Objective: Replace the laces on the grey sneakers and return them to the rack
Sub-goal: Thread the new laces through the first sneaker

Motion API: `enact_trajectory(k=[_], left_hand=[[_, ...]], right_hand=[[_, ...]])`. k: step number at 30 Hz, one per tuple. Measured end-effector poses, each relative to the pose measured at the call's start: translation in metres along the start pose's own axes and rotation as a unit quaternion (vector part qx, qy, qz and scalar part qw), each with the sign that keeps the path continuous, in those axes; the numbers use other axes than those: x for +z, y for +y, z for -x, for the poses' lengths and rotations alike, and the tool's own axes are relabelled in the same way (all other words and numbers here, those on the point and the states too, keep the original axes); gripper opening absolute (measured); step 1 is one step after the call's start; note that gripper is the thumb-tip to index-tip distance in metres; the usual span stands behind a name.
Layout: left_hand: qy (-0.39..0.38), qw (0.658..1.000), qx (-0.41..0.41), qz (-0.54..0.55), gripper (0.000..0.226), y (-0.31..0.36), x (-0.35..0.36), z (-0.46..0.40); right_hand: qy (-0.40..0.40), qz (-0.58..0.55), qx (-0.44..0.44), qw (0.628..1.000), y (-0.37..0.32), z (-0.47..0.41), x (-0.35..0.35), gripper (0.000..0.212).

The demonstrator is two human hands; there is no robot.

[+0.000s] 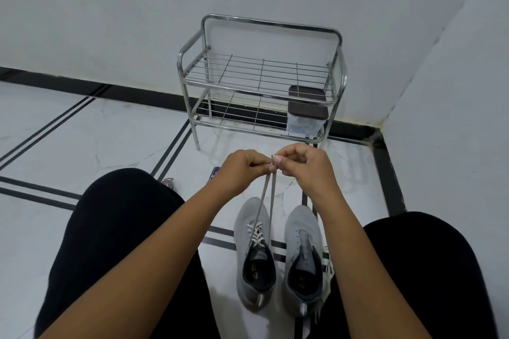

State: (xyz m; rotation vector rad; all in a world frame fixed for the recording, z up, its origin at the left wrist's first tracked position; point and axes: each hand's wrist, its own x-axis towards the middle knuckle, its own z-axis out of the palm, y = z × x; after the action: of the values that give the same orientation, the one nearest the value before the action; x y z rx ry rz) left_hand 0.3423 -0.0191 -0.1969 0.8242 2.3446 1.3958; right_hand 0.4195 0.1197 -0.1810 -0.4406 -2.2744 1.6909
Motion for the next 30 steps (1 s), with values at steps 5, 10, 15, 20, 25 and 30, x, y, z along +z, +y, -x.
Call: enact_trajectory(k=[5, 10, 15, 20, 25, 30], left_hand=[[0.007, 1.000, 0.004, -0.006, 0.015, -0.001, 0.002, -0.001], [0.009, 1.000, -0.007, -0.001, 0.017, -0.002, 0.004, -0.003], [0.012, 1.000, -0.018, 0.015, 0.017, -0.002, 0.005, -0.004], [0.021, 1.000, -0.008, 0.000, 0.016, -0.003, 0.006, -0.005], [0.042, 0.999, 0.001, -0.014, 0.015, -0.004, 0.006, -0.006], [0.059, 0.998, -0.010, -0.004, 0.014, -0.003, 0.009, -0.008]], right_hand=[[0.005, -0.008, -0.004, 1.000, 0.001, -0.001, 0.000, 0.005], [0.000, 0.029, -0.018, 0.999, 0.004, -0.005, -0.002, 0.004], [0.010, -0.006, -0.012, 1.000, 0.003, -0.004, 0.003, 0.005], [0.017, -0.057, 0.018, 0.998, 0.000, -0.002, 0.003, 0.006], [0.052, 0.039, 0.143, 0.988, 0.038, -0.017, -0.006, 0.019], [-0.177, 0.418, 0.326, 0.829, 0.123, 0.010, 0.039, 0.012]])
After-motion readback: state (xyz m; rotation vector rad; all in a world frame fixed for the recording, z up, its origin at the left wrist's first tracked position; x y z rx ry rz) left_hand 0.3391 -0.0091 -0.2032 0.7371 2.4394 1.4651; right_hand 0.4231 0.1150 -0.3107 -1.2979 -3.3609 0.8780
